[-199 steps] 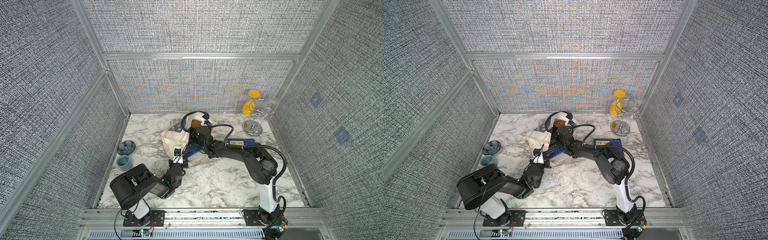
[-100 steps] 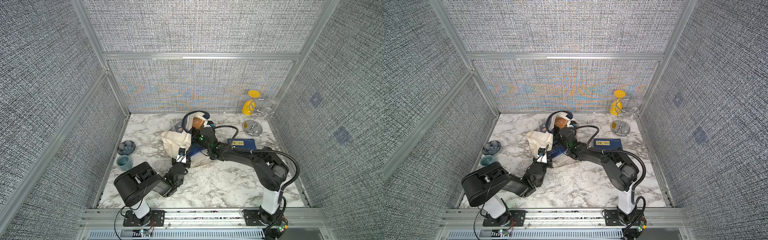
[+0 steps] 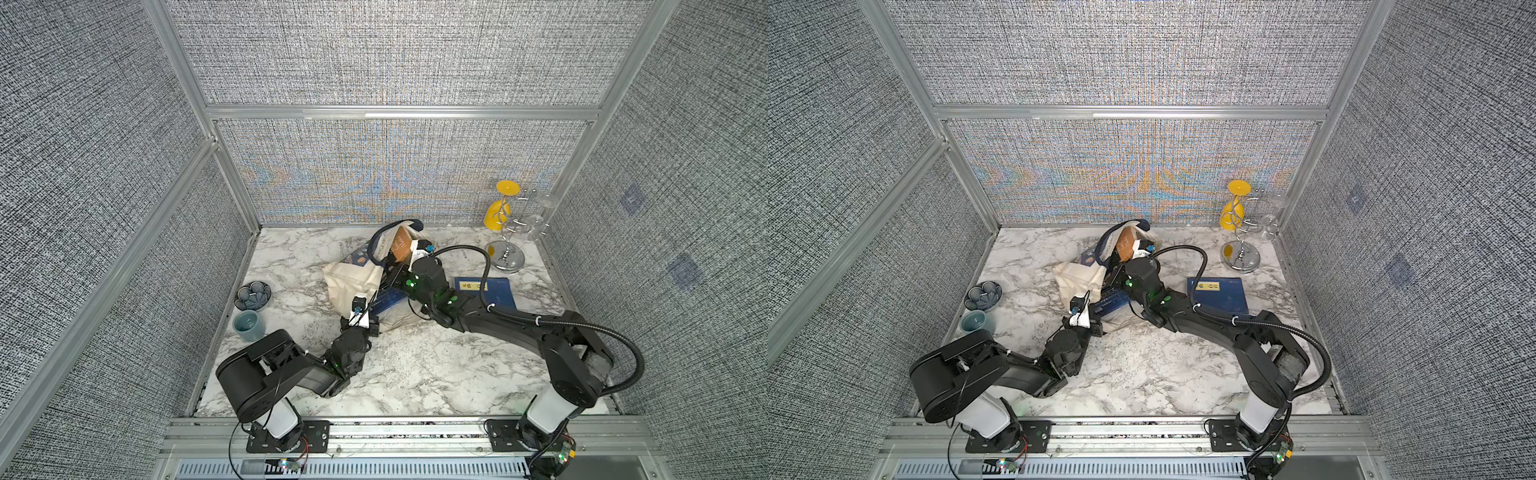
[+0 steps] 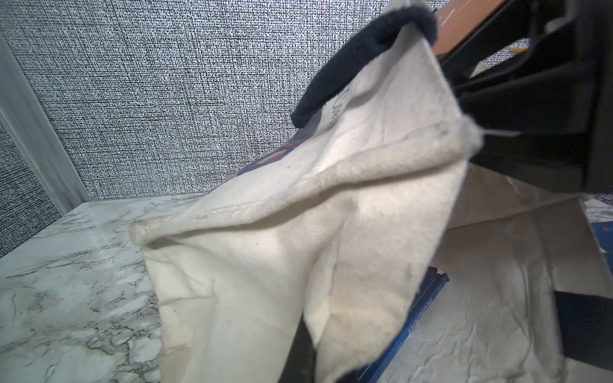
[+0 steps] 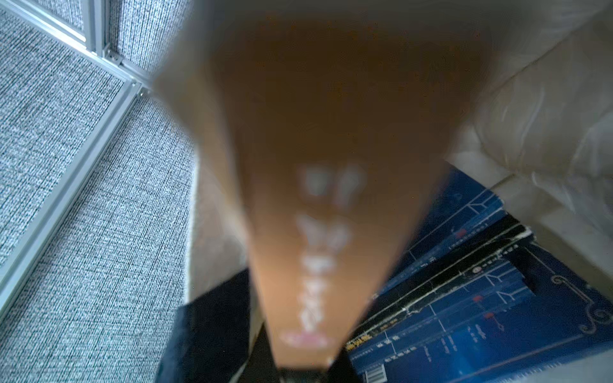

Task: Take out the books from the canvas bag
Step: Pick up the book from the canvas bag.

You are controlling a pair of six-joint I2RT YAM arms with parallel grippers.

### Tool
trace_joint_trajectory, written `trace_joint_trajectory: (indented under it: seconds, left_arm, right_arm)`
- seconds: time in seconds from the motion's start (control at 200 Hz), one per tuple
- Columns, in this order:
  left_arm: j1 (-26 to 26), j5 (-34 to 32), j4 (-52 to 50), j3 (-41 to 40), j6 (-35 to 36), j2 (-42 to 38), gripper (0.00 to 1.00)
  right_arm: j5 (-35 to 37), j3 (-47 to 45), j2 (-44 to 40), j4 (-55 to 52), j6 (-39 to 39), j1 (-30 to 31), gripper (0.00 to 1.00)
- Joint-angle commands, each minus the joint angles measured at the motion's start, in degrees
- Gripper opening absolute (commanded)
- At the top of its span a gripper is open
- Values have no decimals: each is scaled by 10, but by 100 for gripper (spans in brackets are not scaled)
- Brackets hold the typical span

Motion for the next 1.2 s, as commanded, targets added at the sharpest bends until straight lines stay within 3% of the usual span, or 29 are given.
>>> trace_joint_trajectory:
  seconds: [0.0, 0.26, 0.75, 1.01, 1.196]
  left_arm:
    - [1, -20, 26, -5, -6, -17, 0]
    - [1, -46, 26, -16, -2, -35, 0]
    - [1, -55, 26, -12, -5, -23, 0]
    - [1, -55, 25, -12, -15, -21, 0]
    - [1, -52, 26, -10, -16, -17, 0]
  right_arm:
    - [-39, -3, -27, -18, -48, 4, 0]
    - [-19, -20, -90, -71, -91, 3, 0]
    - [-72, -109, -252, -78, -128, -3, 0]
    - [83, -194, -417, -167, -104, -3, 0]
    - [205, -292, -513, -212, -7, -3, 0]
